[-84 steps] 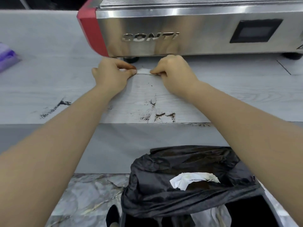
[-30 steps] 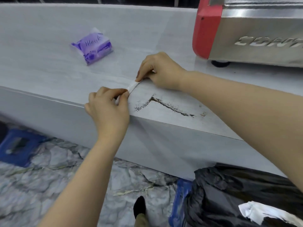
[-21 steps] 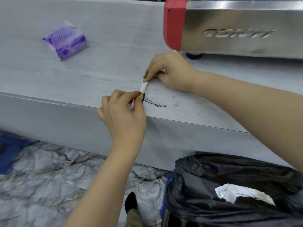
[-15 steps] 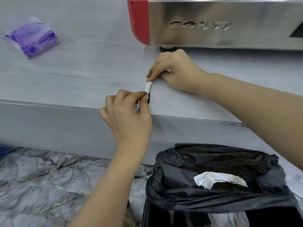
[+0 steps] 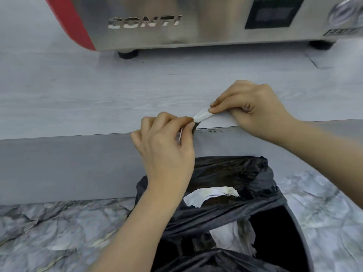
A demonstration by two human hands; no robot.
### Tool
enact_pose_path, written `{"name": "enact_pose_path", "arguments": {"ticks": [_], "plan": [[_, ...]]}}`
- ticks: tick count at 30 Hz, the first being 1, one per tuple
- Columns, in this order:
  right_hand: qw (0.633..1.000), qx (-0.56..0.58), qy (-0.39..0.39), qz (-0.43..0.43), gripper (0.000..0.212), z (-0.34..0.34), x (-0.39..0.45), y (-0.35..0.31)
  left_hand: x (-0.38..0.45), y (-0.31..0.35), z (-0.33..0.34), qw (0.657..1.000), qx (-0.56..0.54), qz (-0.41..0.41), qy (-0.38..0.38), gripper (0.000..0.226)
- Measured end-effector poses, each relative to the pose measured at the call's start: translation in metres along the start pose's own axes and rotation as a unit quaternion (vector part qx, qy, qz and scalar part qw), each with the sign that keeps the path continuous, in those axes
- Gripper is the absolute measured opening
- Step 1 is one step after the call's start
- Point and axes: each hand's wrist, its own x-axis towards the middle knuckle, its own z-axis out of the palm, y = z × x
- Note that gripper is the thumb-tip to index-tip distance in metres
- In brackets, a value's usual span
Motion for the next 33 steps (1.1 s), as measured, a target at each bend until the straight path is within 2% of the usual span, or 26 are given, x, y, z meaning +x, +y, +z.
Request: {"name": "enact_pose_path", "arguments": {"ticks": [7, 10, 16, 20, 22, 26, 33], "plan": [[0.999, -0.03, -0.012, 0.017, 0.039, -0.031, -0.059, -0.011, -0.03, 0.014, 0.007, 0.996, -0.037, 0.062, -0.052, 0.007], [0.999, -0.018, 0.028, 0.039, 0.037, -0.033, -0.055, -0.015, -0.021, 0.013, 0.003, 0.994, -0.065, 0.066, -0.052, 0.007], [0.992, -0.031, 0.095, 0.079, 0.026, -0.019, 0.022, 0.013, 0.077, -0.01, 0.014, 0.995, -0.043, 0.064, -0.065, 0.004], [0.988, -0.013, 0.059, 0.144, 0.03, 0.005, 0.062, 0.038, 0.131, -0.028, 0.025, 0.993, -0.001, 0.029, -0.115, 0.006], [0.989, -0.022, 0.042, 0.138, 0.032, 0.015, 0.066, 0.038, 0.142, -0.035, 0.026, 0.992, 0.026, 0.031, -0.116, 0.005], [0.996, -0.031, 0.056, 0.065, 0.037, 0.025, 0.044, 0.013, 0.135, -0.042, 0.016, 0.991, 0.021, 0.048, -0.126, 0.001], [0.995, -0.034, 0.061, 0.073, 0.04, 0.012, -0.029, -0.031, 0.064, -0.028, -0.015, 0.981, 0.0, 0.121, -0.153, 0.004]]}}
